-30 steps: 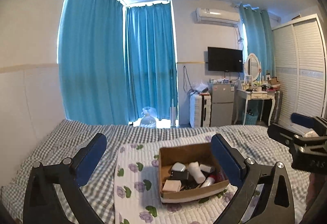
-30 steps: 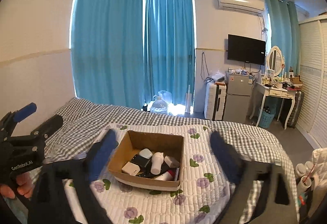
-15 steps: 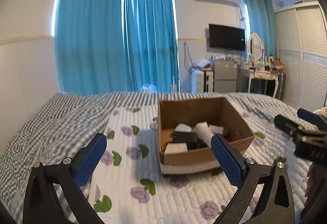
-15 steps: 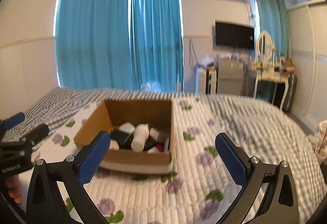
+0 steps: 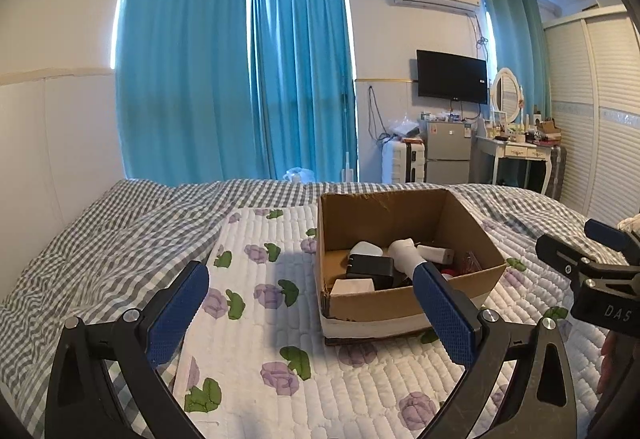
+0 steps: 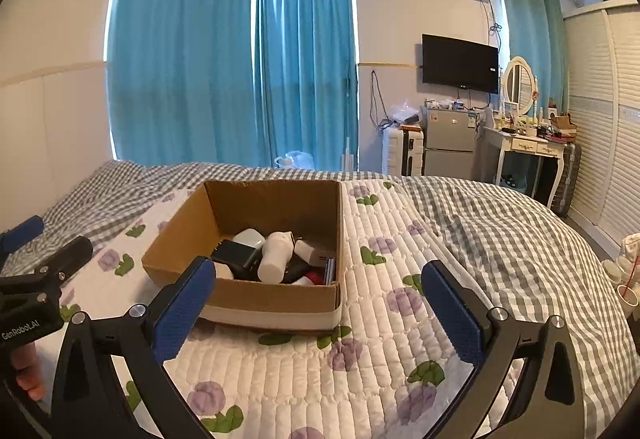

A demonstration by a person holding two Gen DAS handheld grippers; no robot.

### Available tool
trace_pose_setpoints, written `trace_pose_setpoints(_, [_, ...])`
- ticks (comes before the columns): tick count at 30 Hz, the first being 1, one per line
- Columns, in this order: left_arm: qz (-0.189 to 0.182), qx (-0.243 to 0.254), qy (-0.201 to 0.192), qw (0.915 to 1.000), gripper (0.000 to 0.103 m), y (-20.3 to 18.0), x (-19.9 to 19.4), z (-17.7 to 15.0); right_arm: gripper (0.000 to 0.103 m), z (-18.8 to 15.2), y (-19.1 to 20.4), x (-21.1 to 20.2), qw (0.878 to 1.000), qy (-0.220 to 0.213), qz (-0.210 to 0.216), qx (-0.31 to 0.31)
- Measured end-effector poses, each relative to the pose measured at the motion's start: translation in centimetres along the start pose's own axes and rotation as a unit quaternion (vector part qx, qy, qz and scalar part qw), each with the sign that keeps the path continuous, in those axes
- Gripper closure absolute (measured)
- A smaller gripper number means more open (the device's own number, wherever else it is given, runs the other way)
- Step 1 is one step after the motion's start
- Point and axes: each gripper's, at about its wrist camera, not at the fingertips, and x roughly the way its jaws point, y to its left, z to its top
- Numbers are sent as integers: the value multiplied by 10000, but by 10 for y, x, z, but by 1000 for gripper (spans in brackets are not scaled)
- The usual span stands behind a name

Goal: Organize rigid objects

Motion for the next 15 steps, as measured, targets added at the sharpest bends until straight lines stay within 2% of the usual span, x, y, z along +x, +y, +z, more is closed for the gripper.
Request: trace_pose_setpoints(15, [-11, 15, 133, 9999, 0, 0, 4, -2, 0, -2, 5, 0, 9999, -5, -34, -144])
